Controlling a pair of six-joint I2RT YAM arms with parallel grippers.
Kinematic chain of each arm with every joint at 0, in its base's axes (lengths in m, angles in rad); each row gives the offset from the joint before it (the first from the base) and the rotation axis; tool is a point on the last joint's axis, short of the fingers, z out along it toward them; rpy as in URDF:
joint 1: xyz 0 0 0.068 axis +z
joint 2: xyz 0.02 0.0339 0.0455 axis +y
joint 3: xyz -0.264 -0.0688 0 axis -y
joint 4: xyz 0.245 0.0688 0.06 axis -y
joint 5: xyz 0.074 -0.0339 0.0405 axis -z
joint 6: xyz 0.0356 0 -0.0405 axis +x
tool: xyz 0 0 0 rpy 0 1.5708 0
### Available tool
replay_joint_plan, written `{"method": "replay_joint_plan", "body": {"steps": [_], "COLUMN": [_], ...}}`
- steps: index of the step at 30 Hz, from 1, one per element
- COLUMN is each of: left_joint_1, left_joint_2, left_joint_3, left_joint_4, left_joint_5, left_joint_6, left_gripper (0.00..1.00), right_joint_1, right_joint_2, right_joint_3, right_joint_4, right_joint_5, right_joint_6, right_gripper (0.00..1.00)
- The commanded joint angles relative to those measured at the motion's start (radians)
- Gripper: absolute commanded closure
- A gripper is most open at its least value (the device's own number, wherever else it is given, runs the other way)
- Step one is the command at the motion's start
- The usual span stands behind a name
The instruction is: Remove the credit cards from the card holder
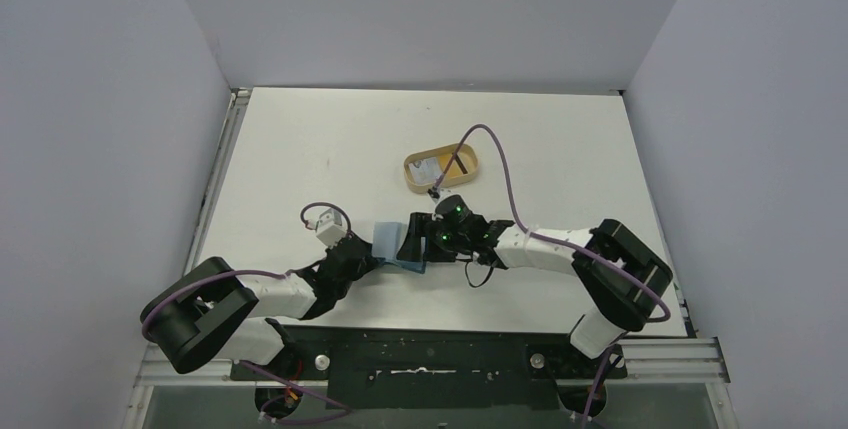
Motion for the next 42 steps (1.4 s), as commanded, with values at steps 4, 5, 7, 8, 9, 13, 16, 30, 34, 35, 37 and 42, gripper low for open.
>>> {"method": "replay_joint_plan", "body": {"steps": [4, 5, 7, 8, 9, 13, 16, 30, 34, 35, 37, 42], "left_joint_1": [-0.014, -0.013, -0.013, -0.013, -0.012, -0.013, -0.013, -0.014, -0.013, -0.013, -0.014, -0.013], "left_joint_2": [0.028, 0.028, 0.029, 0.028, 0.027, 0.019, 0.014, 0.015, 0.018, 0.019, 0.019, 0.017], "left_joint_3": [-0.002, -0.003, -0.005, -0.005, -0.006, -0.012, -0.016, -0.019, -0.017, -0.016, -0.016, -0.018], "left_joint_4": [-0.081, -0.08, -0.078, -0.077, -0.076, -0.075, -0.077, -0.073, -0.072, -0.072, -0.073, -0.072], "left_joint_5": [0.087, 0.088, 0.088, 0.088, 0.088, 0.086, 0.085, 0.087, 0.089, 0.09, 0.089, 0.088], "left_joint_6": [0.017, 0.017, 0.017, 0.017, 0.017, 0.016, 0.016, 0.012, 0.011, 0.011, 0.013, 0.01], "left_gripper": [1.0, 1.0, 1.0, 1.0, 1.0, 1.0, 1.0, 1.0, 1.0, 1.0, 1.0, 1.0], "right_joint_1": [0.016, 0.018, 0.017, 0.017, 0.016, 0.018, 0.017, 0.017, 0.017, 0.017, 0.017, 0.017], "right_joint_2": [-0.151, -0.158, -0.16, -0.157, -0.15, -0.137, -0.14, -0.013, 0.029, 0.036, 0.046, 0.075], "right_joint_3": [0.093, 0.095, 0.097, 0.098, 0.098, 0.086, 0.08, 0.073, 0.073, 0.072, 0.067, 0.057], "right_joint_4": [0.101, 0.095, 0.09, 0.091, 0.094, 0.108, 0.069, 0.009, 0.036, 0.038, 0.038, 0.047], "right_joint_5": [-0.02, -0.02, -0.018, -0.019, -0.021, -0.022, -0.004, 0.103, 0.095, 0.095, 0.097, 0.093], "right_joint_6": [-0.014, -0.016, -0.017, -0.018, -0.017, -0.006, -0.015, 0.028, 0.038, 0.041, 0.045, 0.059], "right_gripper": [0.34, 0.34, 0.34, 0.34, 0.34, 0.34, 0.34, 0.34, 0.34, 0.34, 0.34, 0.34]}}
